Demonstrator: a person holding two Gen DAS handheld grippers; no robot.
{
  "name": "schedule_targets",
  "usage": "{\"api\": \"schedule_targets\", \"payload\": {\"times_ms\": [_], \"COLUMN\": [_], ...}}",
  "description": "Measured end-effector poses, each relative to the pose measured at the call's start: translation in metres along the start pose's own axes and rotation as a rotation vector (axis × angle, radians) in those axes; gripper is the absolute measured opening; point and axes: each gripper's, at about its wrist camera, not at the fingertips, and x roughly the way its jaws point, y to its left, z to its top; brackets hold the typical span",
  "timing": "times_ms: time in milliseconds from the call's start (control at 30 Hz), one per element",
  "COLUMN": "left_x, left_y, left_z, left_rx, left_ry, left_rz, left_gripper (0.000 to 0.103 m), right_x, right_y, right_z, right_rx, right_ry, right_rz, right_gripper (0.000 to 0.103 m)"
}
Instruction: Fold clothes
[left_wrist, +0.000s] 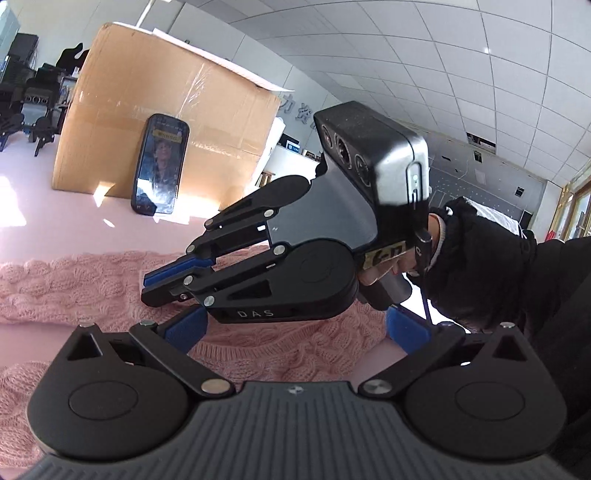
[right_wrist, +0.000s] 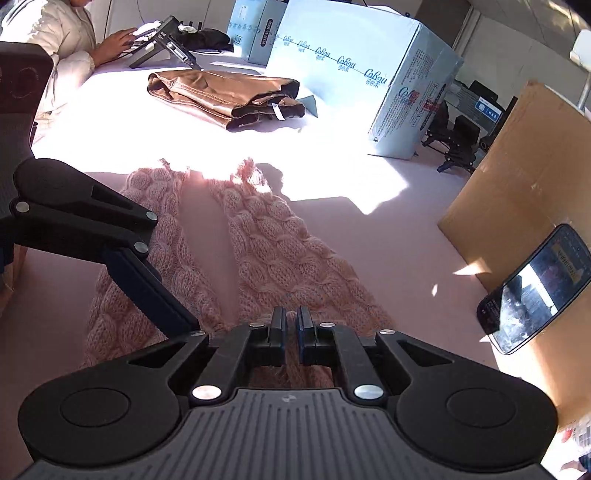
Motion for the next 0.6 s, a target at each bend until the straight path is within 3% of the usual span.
{"api": "schedule_targets", "payload": {"times_ms": [33,67,133,233,300,400,433,500,600], "left_x": [-0.002,-0.003,-0.004,-0.005,-0.004,-0.005,-0.005,-0.002,0.005], "left_y": [0.001,0.003,0.006,0.009,0.008,0.008,0.008,0.001,-0.011], "left_z": [0.000,0.001,0.001,0.001,0.001,0.004,0.005,0.007,0.010], "left_rx": [-0.008,-0.015,-0.032,-0.052,-0.057,-0.072,-0.075,-0.053,-0.013], "left_ry": [-0.009,-0.018,-0.025,-0.032,-0.026,-0.030,-0.040,-0.041,-0.034], "left_rz": [0.004,0.007,0.018,0.045,0.063,-0.006,-0.024,-0.002,0.032], "left_gripper": [0.103,0.103,0.103,0.103,0.103,0.103,0.103,0.103,0.103], "right_x": [0.002,0.001,-0.015,-0.070,-0.119,-0.188,-0.207,-0.240,-0.265], "right_y": [-0.005,-0.008,-0.010,-0.006,0.008,0.041,0.050,0.065,0.083], "right_z": [-0.002,-0.003,-0.006,-0.015,-0.030,-0.071,-0.089,-0.122,-0.170], "right_rx": [0.045,0.073,0.105,0.107,0.047,-0.065,-0.066,-0.049,0.110], "right_ry": [0.009,0.002,-0.049,-0.190,-0.284,-0.397,-0.418,-0.449,-0.401], "right_rz": [0.011,0.010,-0.008,-0.066,-0.166,-0.346,-0.375,-0.420,-0.541], "right_gripper": [0.020,0.049,0.067,0.069,0.081,0.097,0.102,0.103,0.103]}}
